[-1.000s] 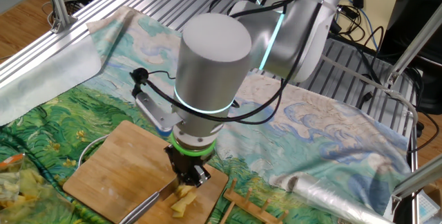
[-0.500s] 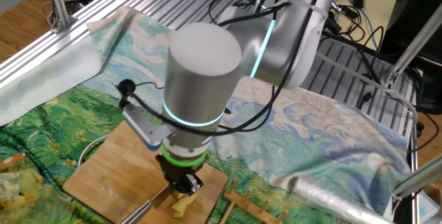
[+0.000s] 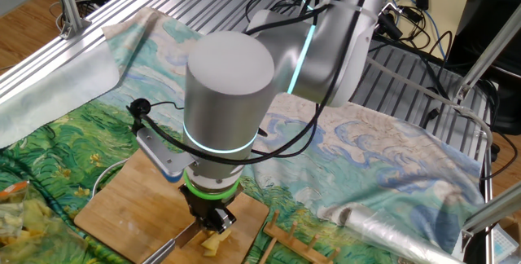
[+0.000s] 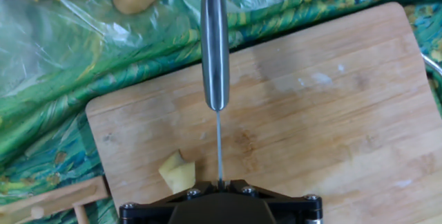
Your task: Chop the potatoes
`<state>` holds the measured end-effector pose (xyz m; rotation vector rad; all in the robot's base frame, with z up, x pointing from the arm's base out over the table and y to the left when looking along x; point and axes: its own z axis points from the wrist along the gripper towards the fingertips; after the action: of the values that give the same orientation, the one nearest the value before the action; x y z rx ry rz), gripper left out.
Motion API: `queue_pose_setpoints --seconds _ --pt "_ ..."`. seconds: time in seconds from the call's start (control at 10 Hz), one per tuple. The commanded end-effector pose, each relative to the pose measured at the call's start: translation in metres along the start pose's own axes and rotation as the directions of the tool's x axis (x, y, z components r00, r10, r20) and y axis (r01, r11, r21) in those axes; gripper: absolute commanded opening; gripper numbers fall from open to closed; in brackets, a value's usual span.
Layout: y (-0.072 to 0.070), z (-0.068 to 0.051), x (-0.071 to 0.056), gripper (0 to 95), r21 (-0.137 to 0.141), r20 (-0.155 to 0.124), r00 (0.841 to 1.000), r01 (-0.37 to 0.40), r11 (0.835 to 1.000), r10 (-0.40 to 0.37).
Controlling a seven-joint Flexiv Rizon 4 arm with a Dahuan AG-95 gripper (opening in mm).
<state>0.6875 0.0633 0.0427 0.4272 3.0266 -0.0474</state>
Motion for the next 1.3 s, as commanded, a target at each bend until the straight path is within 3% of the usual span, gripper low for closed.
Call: queue_pose_setpoints --seconds 0.1,0.3,0.4,0.5,0.6,0.9,1.1,1.3 --pt "0.0 0.001 -0.001 38.0 0.004 -0.014 1.0 -0.018 1.0 0.018" --pt "0.0 0.002 -0.001 38.0 0.011 -0.019 1.0 -0.02 1.0 0.02" --pt "0.001 0.002 -0.003 57.0 0.012 -0.02 1.0 -0.02 1.0 0.02" --pt "0.001 0.002 -0.005 57.0 0.013 -0.023 1.0 -0.018 1.0 0.019" --pt "0.001 0.002 -0.009 38.0 0.012 -0.03 0.999 -0.012 1.0 0.013" --pt "0.0 0.0 -0.018 38.0 0.013 -0.041 0.999 0.021 1.0 -0.02" --pt "-0.001 -0.002 -0.022 0.0 0.011 -0.05 0.998 0.041 0.999 -0.041" --pt "-0.001 -0.002 -0.022 0.0 0.012 -0.055 0.997 0.057 0.998 -0.056"
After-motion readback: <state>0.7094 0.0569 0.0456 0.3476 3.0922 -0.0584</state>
